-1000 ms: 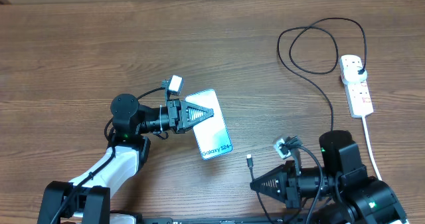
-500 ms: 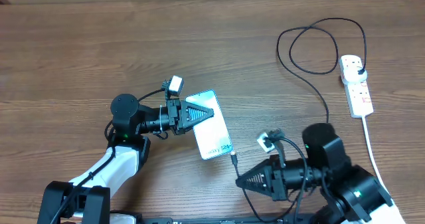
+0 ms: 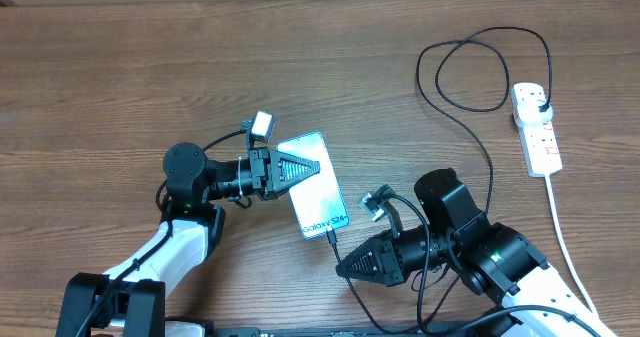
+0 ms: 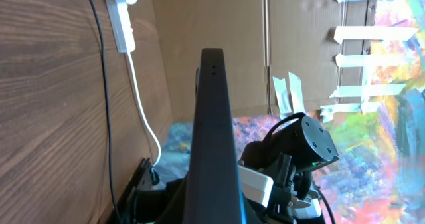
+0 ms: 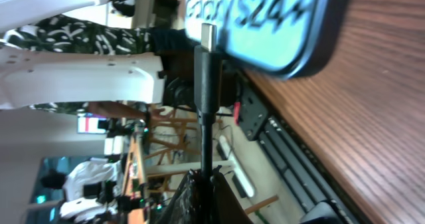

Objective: Plug charger to phone and switch on socket
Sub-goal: 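Carry the connector with the right gripper to the phone's bottom edge, then push the connector up into the phone's bottom port with the right gripper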

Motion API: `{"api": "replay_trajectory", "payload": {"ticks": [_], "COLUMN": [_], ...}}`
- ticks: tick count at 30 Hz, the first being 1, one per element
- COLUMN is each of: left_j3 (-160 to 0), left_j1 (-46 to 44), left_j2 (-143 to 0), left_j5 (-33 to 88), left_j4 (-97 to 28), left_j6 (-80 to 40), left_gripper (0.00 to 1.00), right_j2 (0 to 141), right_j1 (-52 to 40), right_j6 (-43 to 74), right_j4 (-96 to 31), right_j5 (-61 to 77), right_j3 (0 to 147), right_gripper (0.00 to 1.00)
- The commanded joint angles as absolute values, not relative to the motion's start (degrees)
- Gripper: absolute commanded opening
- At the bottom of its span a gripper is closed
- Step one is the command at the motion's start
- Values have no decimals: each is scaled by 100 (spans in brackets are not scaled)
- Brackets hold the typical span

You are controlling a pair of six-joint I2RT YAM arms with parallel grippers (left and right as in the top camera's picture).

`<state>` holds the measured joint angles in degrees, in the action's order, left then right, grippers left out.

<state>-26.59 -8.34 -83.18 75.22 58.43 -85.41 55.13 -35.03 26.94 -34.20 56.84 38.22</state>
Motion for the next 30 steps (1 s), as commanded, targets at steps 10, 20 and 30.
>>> {"api": "replay_trajectory", "payload": {"ticks": [10, 20, 30], "left_j3": [-2749, -2749, -2749], "left_j1": [-751, -639, -646], "left_j2": [-8309, -8309, -8309], "left_j5": [7459, 7502, 7776], "left_j4": [6045, 6045, 6045], "left_j6": [-8696, -9201, -9242], "left_gripper": [4, 4, 4], "right_j2": [5505, 5505, 5505], "right_j1": [-3542, -3542, -3542], "right_j6": [2724, 2832, 2834], "right_j4": [-3374, -3645, -3575], "right_j5": [6267, 6267, 6263], "right_j3": [3830, 3830, 3830], "right_gripper": [4, 4, 4]}}
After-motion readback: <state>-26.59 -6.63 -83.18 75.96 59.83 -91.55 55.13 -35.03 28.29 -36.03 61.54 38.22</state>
